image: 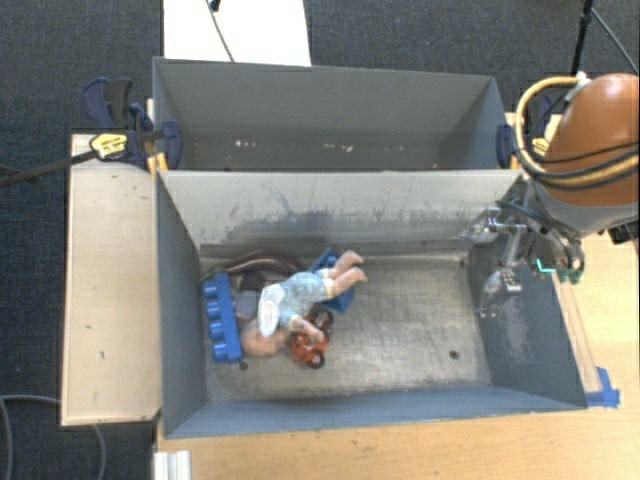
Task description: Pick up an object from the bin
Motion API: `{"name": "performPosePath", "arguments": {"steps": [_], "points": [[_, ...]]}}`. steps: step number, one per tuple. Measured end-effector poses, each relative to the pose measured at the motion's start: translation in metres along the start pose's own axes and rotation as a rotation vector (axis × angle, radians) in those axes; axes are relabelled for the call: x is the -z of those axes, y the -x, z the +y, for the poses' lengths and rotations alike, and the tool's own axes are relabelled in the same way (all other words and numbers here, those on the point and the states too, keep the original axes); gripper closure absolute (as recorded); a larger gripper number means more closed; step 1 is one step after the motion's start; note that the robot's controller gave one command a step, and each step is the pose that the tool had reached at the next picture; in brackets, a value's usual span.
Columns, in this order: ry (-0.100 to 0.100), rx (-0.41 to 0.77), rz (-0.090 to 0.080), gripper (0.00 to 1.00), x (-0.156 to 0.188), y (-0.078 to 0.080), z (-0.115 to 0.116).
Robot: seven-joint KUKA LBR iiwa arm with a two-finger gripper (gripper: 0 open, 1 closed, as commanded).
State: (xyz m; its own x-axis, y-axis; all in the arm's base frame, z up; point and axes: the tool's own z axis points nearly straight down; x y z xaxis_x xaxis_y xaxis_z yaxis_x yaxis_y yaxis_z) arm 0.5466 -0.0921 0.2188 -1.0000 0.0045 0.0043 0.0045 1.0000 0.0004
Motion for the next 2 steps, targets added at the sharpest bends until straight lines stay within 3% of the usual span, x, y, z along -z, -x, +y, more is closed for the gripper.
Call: {"name": "performPosePath", "arguments": {"steps": [1,2], "points": [[-0.001,0.002,-0.008,0.00,0.004,0.002,0.000],[-0.001,0.193,-0.006,1.00,-0.108,0.012,-0.002]]}}
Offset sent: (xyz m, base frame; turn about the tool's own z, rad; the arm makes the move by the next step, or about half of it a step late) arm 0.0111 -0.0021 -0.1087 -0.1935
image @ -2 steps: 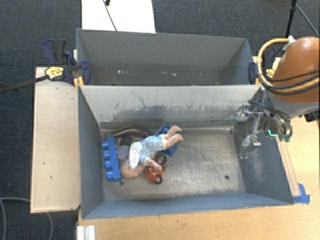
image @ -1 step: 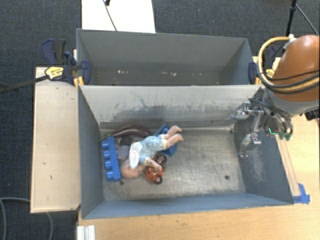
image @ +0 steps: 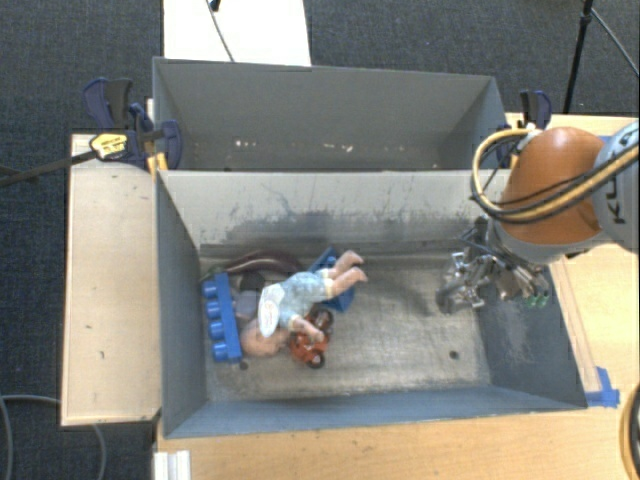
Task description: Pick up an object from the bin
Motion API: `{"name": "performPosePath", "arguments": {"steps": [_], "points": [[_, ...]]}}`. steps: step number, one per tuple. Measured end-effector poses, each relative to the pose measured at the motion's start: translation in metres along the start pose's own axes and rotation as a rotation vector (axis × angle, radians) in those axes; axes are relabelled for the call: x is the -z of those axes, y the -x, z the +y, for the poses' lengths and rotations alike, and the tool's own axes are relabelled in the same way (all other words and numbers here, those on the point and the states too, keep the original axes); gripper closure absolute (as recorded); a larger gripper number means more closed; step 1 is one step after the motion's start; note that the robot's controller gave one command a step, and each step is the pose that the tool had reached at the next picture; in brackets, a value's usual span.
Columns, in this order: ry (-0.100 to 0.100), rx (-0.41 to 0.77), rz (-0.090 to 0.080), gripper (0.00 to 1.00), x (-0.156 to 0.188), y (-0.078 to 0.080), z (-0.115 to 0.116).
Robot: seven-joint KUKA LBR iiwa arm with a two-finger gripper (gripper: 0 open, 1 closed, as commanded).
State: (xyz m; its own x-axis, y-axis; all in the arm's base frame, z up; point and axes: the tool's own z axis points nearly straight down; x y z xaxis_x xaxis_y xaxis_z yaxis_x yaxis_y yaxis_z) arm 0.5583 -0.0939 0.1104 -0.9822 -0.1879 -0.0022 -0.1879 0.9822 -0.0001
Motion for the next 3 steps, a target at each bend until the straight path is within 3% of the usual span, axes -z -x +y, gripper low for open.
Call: {"name": "performPosePath", "arguments": {"steps": [1,2,3], "points": [[-0.001,0.002,-0.001,0.00,0.000,0.000,0.000],[-0.001,0.003,-0.001,0.00,0.000,0.000,0.000],[-0.002,0.031,-0.002,0.00,-0.019,-0.002,0.051]]}}
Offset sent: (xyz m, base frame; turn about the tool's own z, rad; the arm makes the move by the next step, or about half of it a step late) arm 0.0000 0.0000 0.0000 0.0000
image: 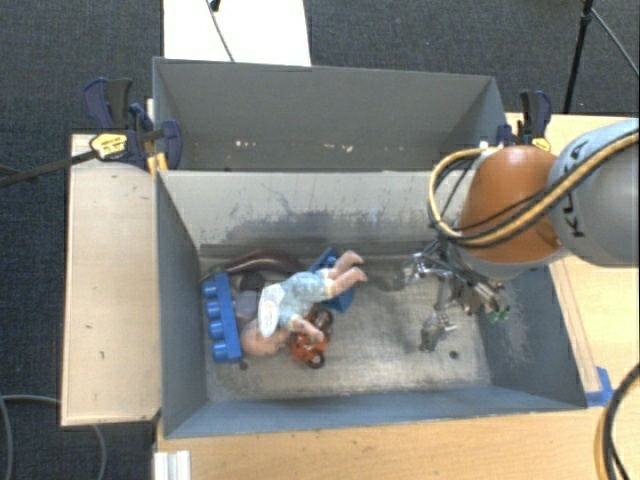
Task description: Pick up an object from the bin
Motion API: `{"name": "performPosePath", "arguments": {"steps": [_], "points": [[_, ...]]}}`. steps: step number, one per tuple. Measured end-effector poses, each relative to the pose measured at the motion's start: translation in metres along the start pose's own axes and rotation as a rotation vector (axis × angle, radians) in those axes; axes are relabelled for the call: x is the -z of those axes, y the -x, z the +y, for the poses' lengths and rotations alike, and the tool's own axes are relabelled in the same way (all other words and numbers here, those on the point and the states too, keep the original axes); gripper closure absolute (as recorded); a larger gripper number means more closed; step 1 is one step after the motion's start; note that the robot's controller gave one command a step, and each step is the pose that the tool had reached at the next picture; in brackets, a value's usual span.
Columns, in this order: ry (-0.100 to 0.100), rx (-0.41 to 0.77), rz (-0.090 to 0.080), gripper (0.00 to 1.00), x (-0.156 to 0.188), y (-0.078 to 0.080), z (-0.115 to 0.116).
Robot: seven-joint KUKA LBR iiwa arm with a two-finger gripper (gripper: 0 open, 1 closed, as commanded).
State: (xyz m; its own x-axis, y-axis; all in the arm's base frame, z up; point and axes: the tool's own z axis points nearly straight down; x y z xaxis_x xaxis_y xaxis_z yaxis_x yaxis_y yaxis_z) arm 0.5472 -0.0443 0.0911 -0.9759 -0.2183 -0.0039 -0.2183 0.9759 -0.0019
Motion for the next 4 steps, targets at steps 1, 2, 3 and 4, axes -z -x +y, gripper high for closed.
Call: {"name": "performPosePath", "arguments": {"steps": [1,2,3,4], "points": [[0.006,-0.003,0.003,0.00,-0.011,0.005,0.032],[0.005,-0.009,0.003,0.00,-0.012,0.007,0.028],[0.002,0.155,0.002,0.00,-0.008,0.017,0.062],[0.003,0.291,0.001,0.00,0.006,0.027,0.079]]}}
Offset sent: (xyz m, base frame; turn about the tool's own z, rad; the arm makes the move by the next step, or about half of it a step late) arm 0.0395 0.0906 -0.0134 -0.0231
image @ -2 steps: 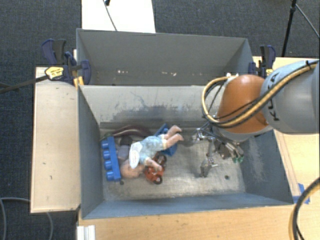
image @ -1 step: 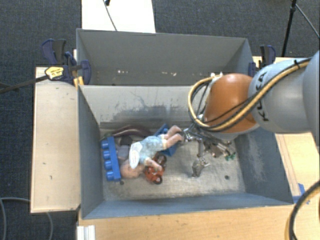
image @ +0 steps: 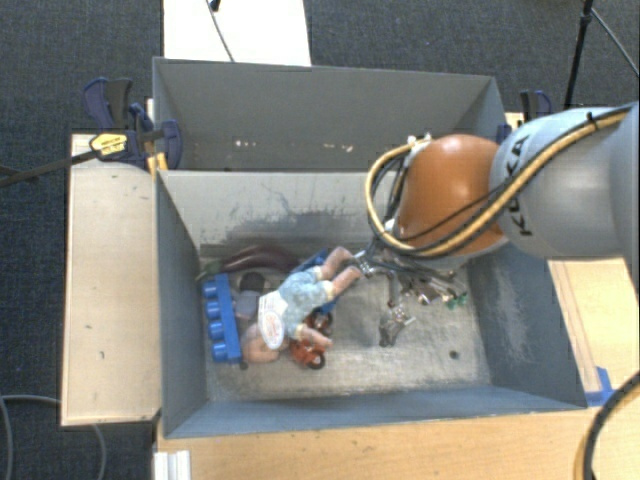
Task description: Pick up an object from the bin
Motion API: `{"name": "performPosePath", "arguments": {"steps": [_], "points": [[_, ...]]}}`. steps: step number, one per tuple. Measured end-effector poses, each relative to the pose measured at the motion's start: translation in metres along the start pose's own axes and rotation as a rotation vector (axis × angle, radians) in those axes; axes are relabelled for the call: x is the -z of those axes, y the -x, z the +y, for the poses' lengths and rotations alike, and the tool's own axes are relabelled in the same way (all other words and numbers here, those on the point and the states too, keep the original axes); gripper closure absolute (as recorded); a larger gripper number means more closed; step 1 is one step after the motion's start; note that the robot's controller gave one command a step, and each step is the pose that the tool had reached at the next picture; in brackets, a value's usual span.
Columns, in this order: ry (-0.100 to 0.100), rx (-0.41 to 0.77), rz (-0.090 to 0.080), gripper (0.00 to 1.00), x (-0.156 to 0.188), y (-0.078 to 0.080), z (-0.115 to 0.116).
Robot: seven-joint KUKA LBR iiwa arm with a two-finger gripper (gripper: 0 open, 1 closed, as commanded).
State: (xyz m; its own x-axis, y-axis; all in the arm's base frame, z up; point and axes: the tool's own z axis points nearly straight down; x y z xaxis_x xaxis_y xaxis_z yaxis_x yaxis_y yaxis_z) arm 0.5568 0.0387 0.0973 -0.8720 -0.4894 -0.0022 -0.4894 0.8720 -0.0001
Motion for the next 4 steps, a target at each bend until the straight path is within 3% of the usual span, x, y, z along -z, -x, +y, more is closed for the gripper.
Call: {"name": "performPosePath", "arguments": {"steps": [1,2,3,4], "points": [[-0.001,-0.035,-0.002,0.00,0.003,0.003,0.002],[0.004,-0.068,0.008,0.00,0.036,0.000,0.008],[0.000,0.126,-0.001,1.00,0.020,-0.005,0.076],[-0.001,0.126,-0.001,1.00,0.020,-0.005,0.076]]}}
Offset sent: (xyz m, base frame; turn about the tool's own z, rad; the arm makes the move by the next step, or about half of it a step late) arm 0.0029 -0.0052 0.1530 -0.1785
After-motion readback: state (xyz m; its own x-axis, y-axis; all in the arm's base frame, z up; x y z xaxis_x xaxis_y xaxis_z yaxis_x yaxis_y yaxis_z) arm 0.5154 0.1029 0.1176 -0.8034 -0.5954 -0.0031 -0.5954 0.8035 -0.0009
